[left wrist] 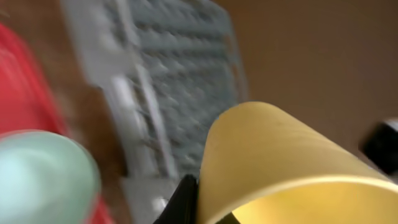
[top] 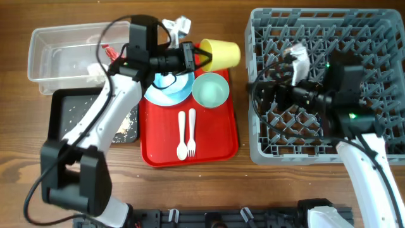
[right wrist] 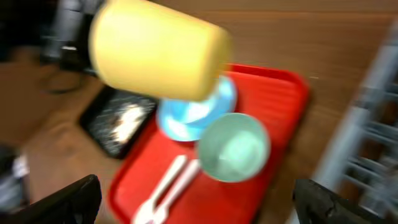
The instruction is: Sort waste into correct bins and load items into the dishwasher rack
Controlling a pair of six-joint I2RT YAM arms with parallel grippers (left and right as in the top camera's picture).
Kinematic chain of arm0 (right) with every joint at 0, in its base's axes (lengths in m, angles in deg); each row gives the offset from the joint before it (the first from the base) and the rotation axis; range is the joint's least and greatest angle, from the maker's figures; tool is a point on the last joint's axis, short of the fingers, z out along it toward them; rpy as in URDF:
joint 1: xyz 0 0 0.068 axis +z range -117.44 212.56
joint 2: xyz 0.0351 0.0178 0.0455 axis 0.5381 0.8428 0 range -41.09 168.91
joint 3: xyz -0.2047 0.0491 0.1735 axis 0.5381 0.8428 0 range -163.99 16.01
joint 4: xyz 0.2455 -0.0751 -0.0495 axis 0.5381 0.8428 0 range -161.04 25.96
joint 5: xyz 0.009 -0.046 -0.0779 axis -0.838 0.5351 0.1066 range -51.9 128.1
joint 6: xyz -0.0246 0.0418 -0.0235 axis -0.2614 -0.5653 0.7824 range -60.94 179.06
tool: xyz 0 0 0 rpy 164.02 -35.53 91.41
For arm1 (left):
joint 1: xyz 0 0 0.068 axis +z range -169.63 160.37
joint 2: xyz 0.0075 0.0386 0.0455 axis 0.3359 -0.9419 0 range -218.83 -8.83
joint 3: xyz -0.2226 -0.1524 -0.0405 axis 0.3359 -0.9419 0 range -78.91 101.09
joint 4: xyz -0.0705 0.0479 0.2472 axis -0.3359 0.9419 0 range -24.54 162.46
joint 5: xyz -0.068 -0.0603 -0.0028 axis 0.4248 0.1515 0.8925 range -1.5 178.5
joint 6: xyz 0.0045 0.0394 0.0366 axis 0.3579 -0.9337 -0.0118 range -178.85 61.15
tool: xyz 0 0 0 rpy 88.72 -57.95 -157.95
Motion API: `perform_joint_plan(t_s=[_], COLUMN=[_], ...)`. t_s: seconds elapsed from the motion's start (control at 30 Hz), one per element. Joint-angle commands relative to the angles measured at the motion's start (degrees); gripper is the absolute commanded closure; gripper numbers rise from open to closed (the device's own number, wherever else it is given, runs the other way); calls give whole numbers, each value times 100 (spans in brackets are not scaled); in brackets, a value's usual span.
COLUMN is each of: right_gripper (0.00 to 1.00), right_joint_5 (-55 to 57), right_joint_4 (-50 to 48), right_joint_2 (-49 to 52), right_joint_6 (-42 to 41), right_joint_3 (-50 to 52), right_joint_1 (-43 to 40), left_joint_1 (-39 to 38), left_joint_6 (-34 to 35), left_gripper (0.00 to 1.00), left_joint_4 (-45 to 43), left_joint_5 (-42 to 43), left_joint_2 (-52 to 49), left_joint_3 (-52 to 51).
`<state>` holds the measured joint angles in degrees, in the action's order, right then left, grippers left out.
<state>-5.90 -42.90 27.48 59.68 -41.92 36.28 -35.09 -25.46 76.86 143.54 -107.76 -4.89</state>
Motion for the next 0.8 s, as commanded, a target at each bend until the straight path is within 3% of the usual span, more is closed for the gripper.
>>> perform_joint_plan(t_s=[0.0,0.17,0.3,0.37,0.5,0.57,0.63,0.67,0.7,0.77], right_gripper=[0,0,1,10,37,40,43,43,44,45], right_joint_5=[-1572,-2144,-2964,-2990,-3001,-2999,-2813,-2345,-1189,153], right_joint_4=[-404,-1360,-1672,-1674,-1679,-1672,-1644,-1488,-1062,-492], right_joint_2=[387,935,1084,1082,1084,1082,1082,1082,1082,1034], right_joint_6=[243,179,173,133,48,46,44,46,46,48], right_joint_3=[-122,-122,-122,-122,-122,-122,-122,-120,-120,-122], right_joint_1=[20,20,20,20,17,17,17,17,17,-9], left_joint_1=[-81,-177,-496,-562,-564,-564,-540,-481,-332,-70], left_joint_6=[442,442,442,442,444,442,435,240,-149,-595], left_gripper=[96,96,96,96,96,96,72,65,49,43], left_joint_4=[-52,-50,-50,-50,-50,-52,-50,-31,254,1126], left_joint_5=[1779,2570,2564,2562,2481,2457,2188,1764,833,-927], left_joint_2=[-208,-208,-208,-208,-208,-208,-208,-208,-208,-199], left_joint_3=[15,15,15,15,15,15,15,15,15,15])
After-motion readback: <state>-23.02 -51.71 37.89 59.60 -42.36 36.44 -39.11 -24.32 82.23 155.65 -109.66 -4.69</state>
